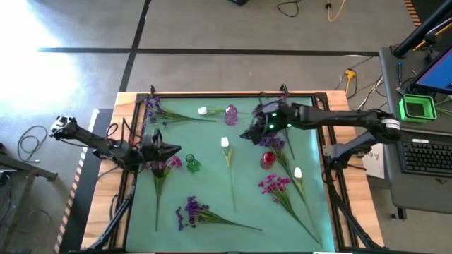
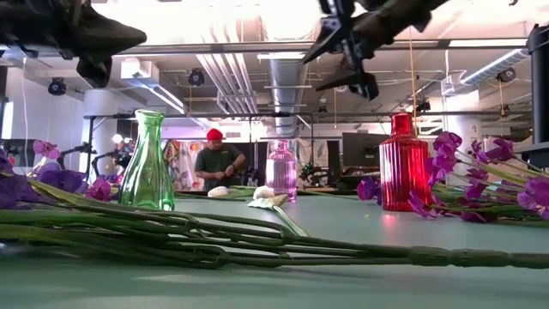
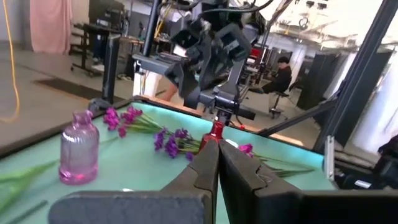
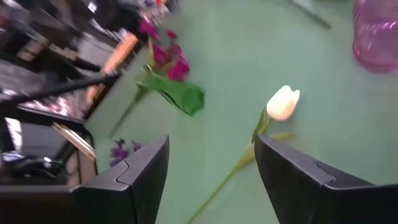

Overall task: Sort flowers into vase by color
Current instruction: Put the middle white tulip into the purple flower vase

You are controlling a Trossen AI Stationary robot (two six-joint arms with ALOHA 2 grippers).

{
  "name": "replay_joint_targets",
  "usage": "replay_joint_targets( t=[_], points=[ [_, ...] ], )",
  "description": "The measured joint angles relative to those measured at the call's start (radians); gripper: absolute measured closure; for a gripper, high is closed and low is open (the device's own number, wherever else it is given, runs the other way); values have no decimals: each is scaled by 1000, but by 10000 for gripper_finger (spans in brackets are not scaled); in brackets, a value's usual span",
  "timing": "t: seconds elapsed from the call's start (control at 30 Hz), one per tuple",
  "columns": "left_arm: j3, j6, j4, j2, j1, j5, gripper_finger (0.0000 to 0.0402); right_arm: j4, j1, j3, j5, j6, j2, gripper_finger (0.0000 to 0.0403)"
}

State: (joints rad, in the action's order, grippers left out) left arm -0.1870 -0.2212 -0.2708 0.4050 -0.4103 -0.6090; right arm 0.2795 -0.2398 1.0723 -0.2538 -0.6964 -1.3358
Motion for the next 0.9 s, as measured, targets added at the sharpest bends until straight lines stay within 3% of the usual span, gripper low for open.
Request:
replay_joint_targets(
  t=[0.43, 0.7, 0.9],
  points=[
    [-129, 83, 178, 25, 0, -11, 402, 374, 78, 339, 150, -59, -322, 174],
    [-273, 75, 497, 33, 0, -13, 402, 395, 111, 386, 149, -118, -437, 174],
    [-312, 98, 561, 41, 0, -29, 402, 394, 118, 436, 149, -123, -508, 174]
  ],
)
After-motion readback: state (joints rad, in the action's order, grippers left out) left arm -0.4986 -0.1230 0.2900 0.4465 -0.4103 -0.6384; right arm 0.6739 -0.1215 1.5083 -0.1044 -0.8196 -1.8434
